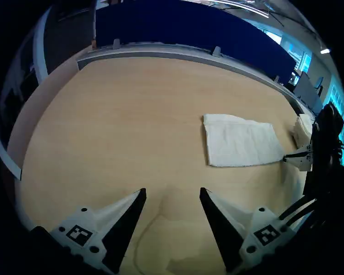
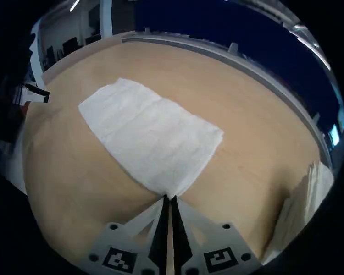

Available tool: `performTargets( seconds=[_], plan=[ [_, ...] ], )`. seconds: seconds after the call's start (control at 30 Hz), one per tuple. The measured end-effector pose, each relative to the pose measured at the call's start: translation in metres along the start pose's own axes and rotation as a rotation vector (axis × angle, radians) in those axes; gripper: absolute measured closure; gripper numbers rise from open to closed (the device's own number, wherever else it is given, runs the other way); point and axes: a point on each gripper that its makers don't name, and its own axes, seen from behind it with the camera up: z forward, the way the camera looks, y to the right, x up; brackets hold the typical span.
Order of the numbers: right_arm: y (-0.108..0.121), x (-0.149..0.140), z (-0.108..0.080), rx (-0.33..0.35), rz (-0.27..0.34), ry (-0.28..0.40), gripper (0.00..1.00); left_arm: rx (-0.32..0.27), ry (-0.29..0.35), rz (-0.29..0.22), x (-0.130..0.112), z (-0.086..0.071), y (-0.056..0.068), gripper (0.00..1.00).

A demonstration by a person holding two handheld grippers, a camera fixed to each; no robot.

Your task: Fold towel

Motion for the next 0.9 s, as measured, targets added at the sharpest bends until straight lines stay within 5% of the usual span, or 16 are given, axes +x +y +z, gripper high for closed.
performTargets(
  seconds=[0.3,0.9],
  plan=[
    [0.004,0.026,-0.011,-0.022,-0.034,0.032,0.97,-0.007,0.011,0.006,0.005,-0.005,0.001,0.14],
    [-0.010,0.143,-0.038,-0.032,-0.197,0.175,0.97,-0.033,0.051,-0.016,0.011,-0.022,0.006,0.14]
  ],
)
